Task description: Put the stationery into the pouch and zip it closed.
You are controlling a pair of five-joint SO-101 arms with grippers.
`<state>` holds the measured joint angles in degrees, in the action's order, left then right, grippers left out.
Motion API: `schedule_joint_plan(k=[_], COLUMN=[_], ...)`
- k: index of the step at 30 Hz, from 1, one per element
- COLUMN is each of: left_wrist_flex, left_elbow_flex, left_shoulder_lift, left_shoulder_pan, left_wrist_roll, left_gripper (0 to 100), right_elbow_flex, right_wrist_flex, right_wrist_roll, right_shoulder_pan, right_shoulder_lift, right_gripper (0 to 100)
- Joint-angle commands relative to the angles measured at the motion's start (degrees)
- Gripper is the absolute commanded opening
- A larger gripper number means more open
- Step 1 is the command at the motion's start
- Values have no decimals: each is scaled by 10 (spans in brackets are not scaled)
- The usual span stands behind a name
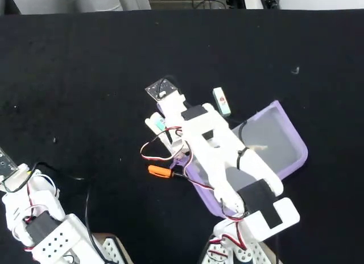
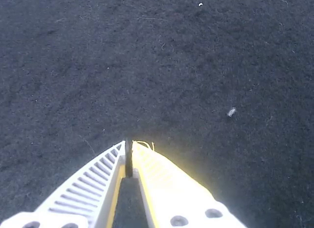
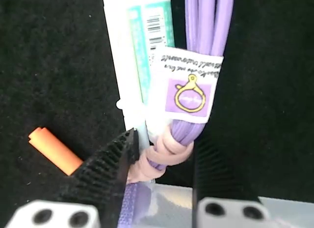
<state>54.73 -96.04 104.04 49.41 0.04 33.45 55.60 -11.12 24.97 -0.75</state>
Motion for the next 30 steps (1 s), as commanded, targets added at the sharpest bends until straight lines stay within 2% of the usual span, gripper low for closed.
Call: schedule_joint_plan(k=[1, 8, 13, 16, 22, 30], left_wrist_flex=[1, 1, 1, 1, 1, 1], left_elbow_flex=[-14, -14, -14, -14, -14, -14], left_shoulder_lift=[2, 2, 2, 2, 2, 2], left_shoulder_pan=[-5, -5, -6, -6, -6, -6], left_wrist_roll=[-1, -1, -1, -1, -1, -1], left_gripper=[30, 30, 30, 30, 30, 30], right_elbow_flex=[-19, -29, -44, -50, -50, -50], right_wrist_flex=[7, 22, 51, 62, 62, 62], right_wrist_roll=[4, 4, 2, -1, -1, -1], right_shoulder_pan=[-10, -10, -9, -9, -9, -13], right_shoulder_lift=[40, 40, 40, 40, 40, 40], right_gripper=[160, 162, 252, 253, 198, 10])
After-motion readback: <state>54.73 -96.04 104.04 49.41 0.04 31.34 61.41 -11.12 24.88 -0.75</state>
